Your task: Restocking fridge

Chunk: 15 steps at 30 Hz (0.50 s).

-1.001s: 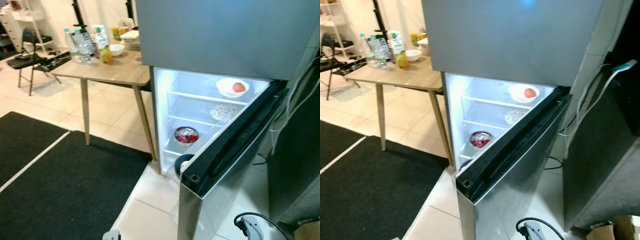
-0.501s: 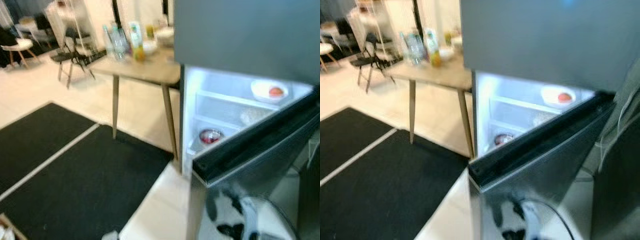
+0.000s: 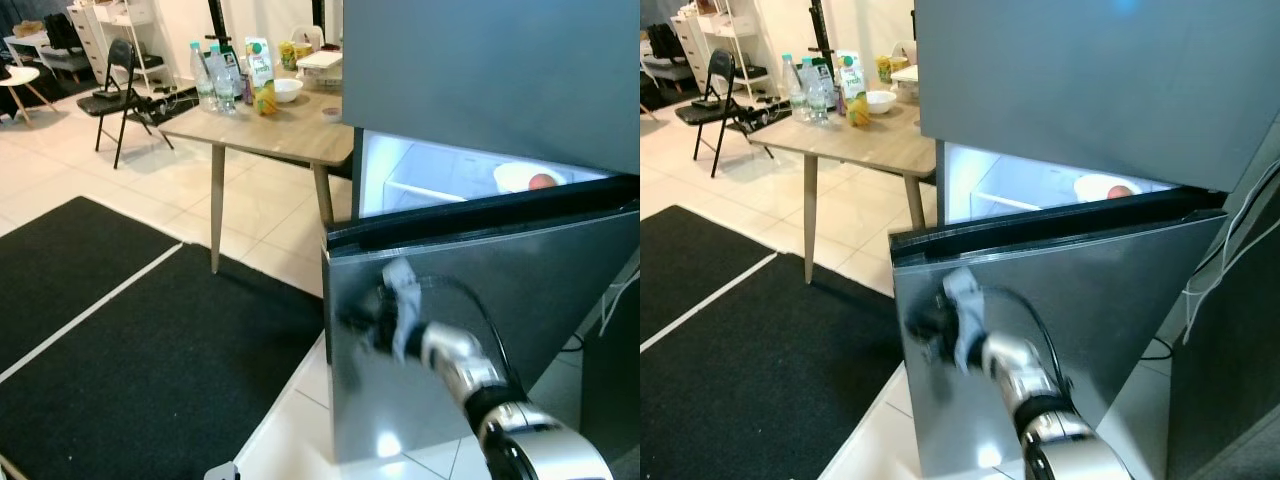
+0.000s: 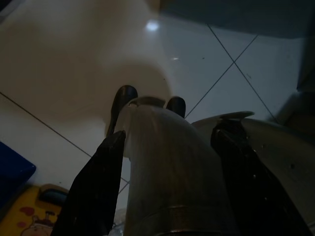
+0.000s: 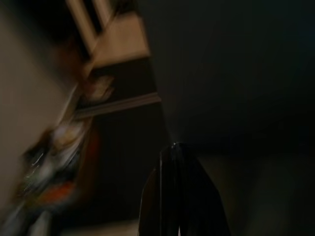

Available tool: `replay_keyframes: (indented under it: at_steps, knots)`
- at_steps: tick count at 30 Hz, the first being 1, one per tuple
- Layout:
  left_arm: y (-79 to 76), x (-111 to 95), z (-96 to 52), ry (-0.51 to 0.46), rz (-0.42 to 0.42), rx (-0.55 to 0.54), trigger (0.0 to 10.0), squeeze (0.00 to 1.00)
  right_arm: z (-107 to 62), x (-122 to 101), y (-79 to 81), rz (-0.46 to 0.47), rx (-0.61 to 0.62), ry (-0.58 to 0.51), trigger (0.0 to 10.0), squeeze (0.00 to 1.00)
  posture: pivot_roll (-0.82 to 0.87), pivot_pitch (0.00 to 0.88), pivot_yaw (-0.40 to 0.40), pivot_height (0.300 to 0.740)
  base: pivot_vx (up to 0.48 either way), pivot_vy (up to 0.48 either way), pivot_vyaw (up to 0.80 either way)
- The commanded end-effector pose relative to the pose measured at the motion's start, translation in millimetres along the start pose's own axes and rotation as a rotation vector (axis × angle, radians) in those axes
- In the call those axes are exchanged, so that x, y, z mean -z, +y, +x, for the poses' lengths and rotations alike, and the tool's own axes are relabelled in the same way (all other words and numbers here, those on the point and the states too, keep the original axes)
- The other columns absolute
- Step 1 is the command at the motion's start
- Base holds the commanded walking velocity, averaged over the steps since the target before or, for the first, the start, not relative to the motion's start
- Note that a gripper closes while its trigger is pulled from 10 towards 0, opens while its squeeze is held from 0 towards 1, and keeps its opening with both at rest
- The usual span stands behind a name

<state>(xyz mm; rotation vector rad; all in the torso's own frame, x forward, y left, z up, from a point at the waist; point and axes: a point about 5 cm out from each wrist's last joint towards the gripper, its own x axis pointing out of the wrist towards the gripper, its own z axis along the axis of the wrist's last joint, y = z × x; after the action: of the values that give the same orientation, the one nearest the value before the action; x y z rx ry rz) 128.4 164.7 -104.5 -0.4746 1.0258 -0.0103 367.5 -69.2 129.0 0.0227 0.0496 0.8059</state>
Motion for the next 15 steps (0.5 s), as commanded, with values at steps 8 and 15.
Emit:
replay_keyframes:
  at_steps: [8,15]
  knots:
    - [-2.4,6,0.1,0.007,-0.023,0.001,10.0,0.0,-17.3,-44,-53.1,-0.174,0.436,-0.089,10.0,0.0,-0.11,0.0,-0.01,0.74,0.0,0.0,0.0]
    - [-2.5,4,0.5,0.003,-0.023,0.0,10.0,0.0,-75.7,64,-53.1,-0.137,0.481,0.323,10.0,0.0,-0.11,0.0,-0.005,0.74,0.0,0.0,0.0]
